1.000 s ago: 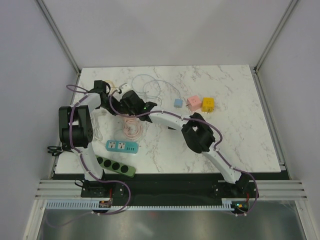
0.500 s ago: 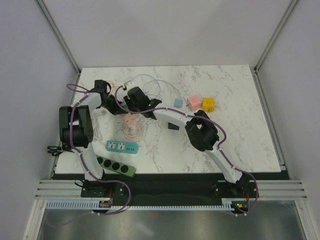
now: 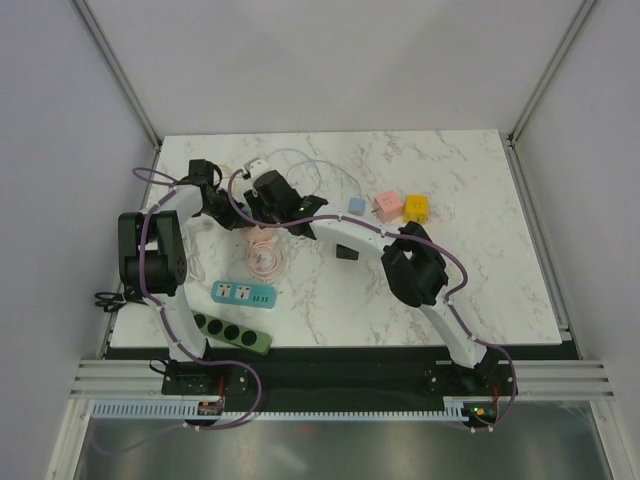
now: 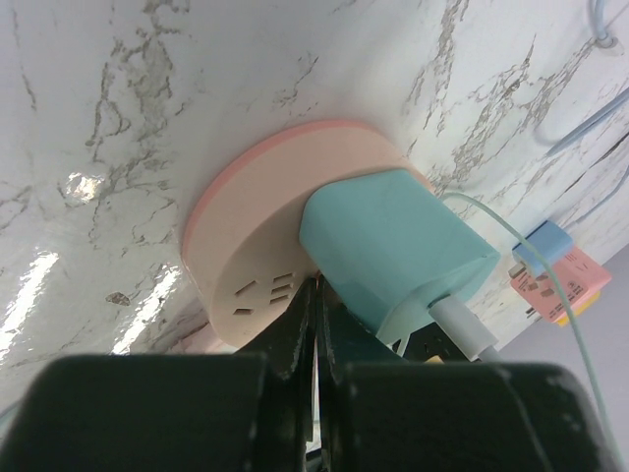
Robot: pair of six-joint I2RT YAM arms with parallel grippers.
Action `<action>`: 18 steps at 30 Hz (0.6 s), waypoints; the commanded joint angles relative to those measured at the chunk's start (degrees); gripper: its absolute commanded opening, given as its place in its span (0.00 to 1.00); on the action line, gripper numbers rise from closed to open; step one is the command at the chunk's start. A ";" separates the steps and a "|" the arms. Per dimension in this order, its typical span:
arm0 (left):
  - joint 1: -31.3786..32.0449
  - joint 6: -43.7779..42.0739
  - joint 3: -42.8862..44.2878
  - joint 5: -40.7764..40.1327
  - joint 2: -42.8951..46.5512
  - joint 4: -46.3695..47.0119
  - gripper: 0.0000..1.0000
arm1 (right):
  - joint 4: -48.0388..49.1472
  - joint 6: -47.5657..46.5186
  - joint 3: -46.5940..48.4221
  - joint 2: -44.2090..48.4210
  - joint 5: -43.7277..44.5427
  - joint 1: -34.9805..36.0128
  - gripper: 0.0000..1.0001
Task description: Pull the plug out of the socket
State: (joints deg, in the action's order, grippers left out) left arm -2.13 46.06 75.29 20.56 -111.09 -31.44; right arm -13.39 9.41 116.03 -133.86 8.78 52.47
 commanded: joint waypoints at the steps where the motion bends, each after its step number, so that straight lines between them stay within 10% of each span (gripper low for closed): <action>1: 0.11 -1.68 0.65 -5.00 -1.94 0.06 0.02 | 1.96 0.96 -3.17 5.89 -1.31 0.36 0.00; 11: 0.11 -1.68 0.04 -4.03 0.34 0.59 0.02 | 3.54 2.01 -17.84 19.24 -2.53 -2.36 0.00; 18: 0.02 -1.68 -0.14 -3.68 0.52 0.68 0.02 | 5.21 8.59 -23.73 24.26 -19.29 -9.47 0.00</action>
State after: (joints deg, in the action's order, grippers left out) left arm -2.13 46.04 75.35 20.60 -111.04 -31.51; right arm -11.66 13.63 94.32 -113.32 -1.10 46.09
